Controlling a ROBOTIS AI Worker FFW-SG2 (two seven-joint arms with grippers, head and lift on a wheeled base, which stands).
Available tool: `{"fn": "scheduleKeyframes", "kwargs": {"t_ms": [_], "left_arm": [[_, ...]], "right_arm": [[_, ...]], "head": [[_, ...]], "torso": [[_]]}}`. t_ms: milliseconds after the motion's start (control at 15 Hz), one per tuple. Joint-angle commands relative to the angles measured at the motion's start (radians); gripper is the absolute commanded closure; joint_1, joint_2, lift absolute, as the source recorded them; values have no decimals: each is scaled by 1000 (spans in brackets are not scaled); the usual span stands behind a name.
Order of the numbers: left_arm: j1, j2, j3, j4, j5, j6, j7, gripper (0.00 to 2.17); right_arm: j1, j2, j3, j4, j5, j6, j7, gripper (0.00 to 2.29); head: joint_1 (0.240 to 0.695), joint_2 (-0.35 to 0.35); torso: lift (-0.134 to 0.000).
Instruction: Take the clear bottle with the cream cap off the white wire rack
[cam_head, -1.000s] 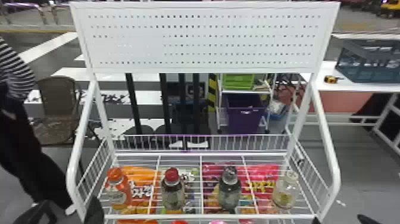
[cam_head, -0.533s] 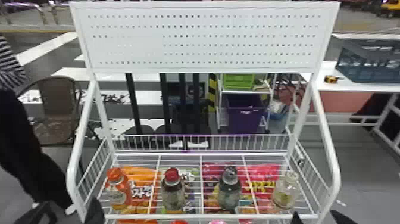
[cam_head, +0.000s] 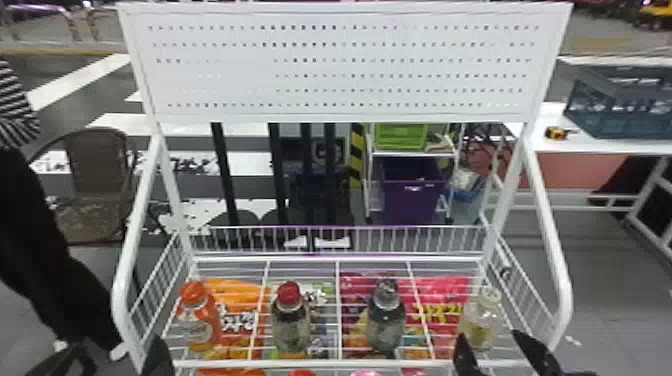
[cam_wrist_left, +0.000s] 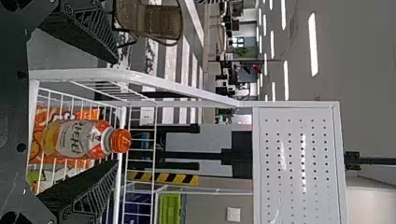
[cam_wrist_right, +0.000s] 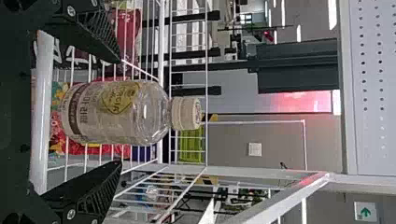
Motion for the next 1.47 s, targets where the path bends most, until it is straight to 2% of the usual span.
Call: {"fn": "scheduleKeyframes", "kwargs": {"t_ms": [0,400,467,600,667,800,1000,1133,1400], "left_arm": [[-1,1,0,0,0,12,0,124],[-1,1,0,9,1,15,0,124],[-1,2,0,11,1,15,0,124],[-1,2,0,14,1,15,-2,124],[-3,1,-2,14,1,15,-2,124],[-4,1,-6,14,1,15,-2,124],[-6,1,-8,9,1,18,-3,124],[-6,1,-8,6,3,18,-2,124],[-7,1,-6,6,3,15,-2,124]], "right_arm": [[-45,1,3,46,-3,0,6,124],[-109,1,29,116,33,6,2,144],[-108,1,28,115,39,9,-1,292],[-95,1,28,99,39,18,-1,849],[-85,1,28,81,40,15,-3,1021],[-54,1,26,33,39,15,-6,1025],[26,1,17,-109,20,43,-10,1025],[101,1,12,-246,16,101,-20,1021],[263,-9,-48,-523,-43,236,-17,1018]], "head": [[499,0],[499,0],[499,0],[499,0],[499,0],[499,0],[499,0],[499,0],[499,0]], "torso": [[0],[0],[0],[0],[0],[0],[0],[0],[0]]}}
